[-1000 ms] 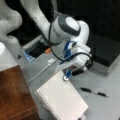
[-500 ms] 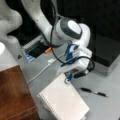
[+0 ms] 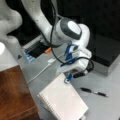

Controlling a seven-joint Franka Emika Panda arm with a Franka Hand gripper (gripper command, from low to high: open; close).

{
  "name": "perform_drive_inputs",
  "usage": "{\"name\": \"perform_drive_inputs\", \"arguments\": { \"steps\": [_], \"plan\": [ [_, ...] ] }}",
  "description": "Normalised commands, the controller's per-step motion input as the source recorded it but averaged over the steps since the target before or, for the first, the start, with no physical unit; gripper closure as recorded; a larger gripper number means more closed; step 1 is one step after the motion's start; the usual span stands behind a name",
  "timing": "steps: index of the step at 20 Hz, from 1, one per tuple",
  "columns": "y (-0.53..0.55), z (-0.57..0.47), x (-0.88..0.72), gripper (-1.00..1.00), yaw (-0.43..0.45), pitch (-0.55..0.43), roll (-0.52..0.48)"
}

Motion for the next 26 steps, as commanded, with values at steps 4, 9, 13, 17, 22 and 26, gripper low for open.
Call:
{"name": "perform_drive_inputs", "arguments": {
  "steps": [4,9,13,17,22,26],
  "plan": [
    [0.10,-0.06,-0.24,1.00,-0.119,-0.001,-0.070],
    [0.04,0.04,-0.29,1.00,-0.136,-0.023,-0.059],
    [-0.01,0.12,-0.31,1.00,-0.099,-0.009,-0.044],
    [-0.12,0.13,-0.28,1.00,-0.016,0.006,-0.007],
    [-0.22,0.09,-0.19,1.00,0.061,0.013,0.015],
    [-0.24,0.05,-0.08,1.00,0.136,0.027,0.030]
  ]
}}
